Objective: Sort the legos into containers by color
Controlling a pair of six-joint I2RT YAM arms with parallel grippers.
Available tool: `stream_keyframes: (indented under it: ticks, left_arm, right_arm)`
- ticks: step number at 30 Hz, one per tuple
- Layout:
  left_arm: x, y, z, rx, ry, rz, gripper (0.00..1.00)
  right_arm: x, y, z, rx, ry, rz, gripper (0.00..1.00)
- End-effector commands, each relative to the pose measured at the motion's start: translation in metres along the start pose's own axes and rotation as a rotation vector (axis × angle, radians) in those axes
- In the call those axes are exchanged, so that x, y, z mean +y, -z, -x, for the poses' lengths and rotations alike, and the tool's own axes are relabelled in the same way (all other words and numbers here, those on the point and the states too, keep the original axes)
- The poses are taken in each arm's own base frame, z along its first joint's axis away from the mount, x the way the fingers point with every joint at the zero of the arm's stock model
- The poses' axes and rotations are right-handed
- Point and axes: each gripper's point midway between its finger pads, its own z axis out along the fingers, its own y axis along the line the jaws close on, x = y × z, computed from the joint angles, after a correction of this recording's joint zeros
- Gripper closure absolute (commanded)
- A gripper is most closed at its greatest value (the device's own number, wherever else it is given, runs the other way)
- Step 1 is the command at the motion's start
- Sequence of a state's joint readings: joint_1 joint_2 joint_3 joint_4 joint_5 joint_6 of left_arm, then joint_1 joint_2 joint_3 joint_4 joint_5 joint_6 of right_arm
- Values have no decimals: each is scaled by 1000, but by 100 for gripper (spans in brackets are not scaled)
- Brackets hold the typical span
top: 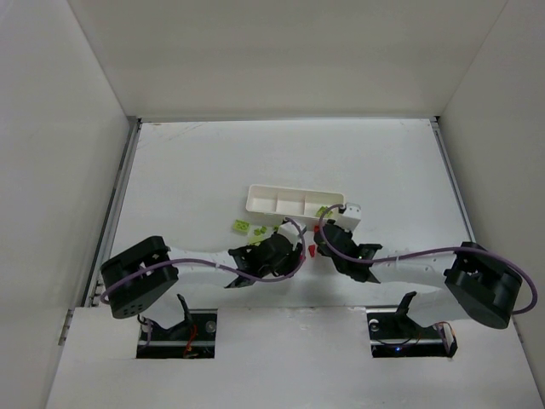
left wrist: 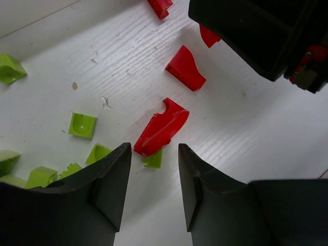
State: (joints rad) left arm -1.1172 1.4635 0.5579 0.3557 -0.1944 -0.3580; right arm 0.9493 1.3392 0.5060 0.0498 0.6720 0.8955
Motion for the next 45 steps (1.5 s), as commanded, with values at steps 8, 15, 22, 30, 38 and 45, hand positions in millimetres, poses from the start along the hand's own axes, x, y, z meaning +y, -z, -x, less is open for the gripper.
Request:
stream_keyframes:
  ticks: [8,15,22,30,38,45]
  left_arm:
    - [-18,-10,45,-126,-13,-40,84]
    - [-22,-7,50,-150,-6,-47,90]
    - [-22,-5,52,-165,-16,-38,89]
    - [-26,-12,56,-178,-75,-34,54]
    - [-27,-30,57,-163,-98,-48,71]
    - [-19,-13,62,-196,-76,-31,91]
  right_arm:
    - [5,8,7,-34,11,29,79]
    - [7,16,17,-56,4,58,79]
    - [13,23,27,-74,2,94,79]
    - [11,23,25,-65,10,98,79]
    - [9,25,28,-74,5,97,79]
    - [12,27,40,-96,-1,105,79]
